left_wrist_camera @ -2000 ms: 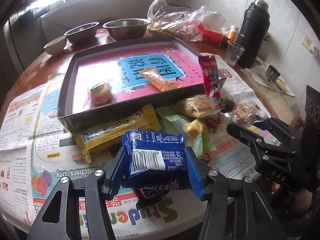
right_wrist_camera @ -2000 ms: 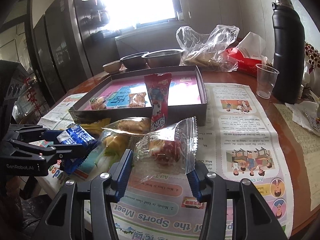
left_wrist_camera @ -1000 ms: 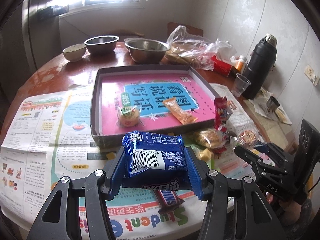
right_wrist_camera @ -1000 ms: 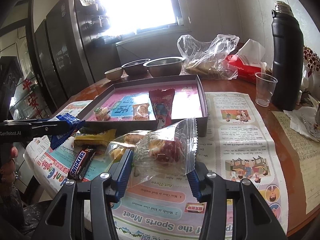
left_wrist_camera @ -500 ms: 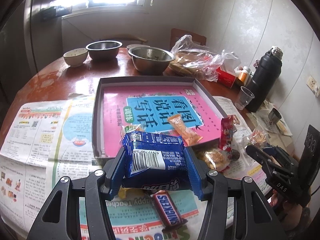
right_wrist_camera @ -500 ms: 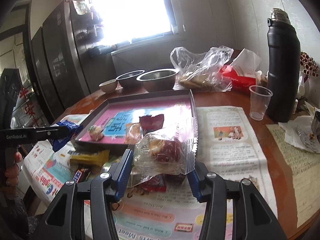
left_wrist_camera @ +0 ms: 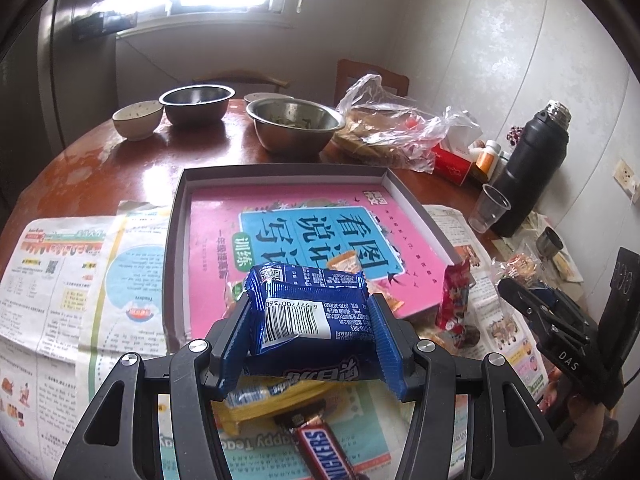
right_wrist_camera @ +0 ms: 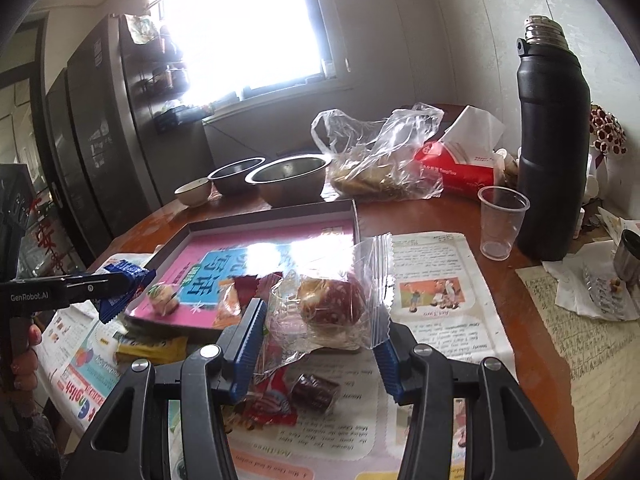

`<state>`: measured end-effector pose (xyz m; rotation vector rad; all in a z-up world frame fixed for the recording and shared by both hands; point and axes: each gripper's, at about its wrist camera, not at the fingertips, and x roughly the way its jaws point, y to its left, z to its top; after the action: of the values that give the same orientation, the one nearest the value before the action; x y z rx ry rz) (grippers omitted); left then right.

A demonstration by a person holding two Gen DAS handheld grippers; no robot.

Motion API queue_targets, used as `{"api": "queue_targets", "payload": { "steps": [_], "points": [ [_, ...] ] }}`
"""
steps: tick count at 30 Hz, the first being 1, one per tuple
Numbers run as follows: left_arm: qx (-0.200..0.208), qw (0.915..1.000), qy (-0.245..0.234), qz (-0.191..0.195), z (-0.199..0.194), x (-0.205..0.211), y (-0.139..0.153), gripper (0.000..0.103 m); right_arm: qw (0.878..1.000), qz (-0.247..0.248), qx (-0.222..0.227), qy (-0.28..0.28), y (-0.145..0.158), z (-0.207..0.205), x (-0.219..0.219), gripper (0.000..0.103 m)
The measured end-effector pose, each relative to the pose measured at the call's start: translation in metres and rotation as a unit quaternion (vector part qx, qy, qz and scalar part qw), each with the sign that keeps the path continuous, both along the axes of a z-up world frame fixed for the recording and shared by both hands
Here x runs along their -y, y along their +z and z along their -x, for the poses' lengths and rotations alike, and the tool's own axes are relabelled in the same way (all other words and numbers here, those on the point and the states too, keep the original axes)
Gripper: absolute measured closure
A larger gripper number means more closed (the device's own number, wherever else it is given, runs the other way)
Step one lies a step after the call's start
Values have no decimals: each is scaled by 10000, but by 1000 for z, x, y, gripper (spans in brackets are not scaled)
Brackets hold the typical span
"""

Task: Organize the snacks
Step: 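Lift and carry the biscuit pack with the left gripper while the right carries the sweet bag over the tray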

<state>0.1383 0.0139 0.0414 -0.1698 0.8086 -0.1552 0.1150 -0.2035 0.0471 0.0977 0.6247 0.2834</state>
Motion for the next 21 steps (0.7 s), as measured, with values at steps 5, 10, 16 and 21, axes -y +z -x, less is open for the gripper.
{"api": "queue_targets", "payload": {
  "steps": [5,10,16,21],
  "points": [
    [-57,10000,4,7,-14,5,-6,45,10000,3,-7,-81,-1,-9,3,52],
    [-125,9999,19,7,-29,9,-14,45,9999,65,-12,-157,-3,-21,5,52],
    [-194,9998,72,-33,-45,11,-23,45,9996,115,-52,-234,-6,-37,7,52],
    [-256,9996,93,-80,-54,14,-29,45,9996,148,-100,-221,-8,-50,6,52]
  ]
}}
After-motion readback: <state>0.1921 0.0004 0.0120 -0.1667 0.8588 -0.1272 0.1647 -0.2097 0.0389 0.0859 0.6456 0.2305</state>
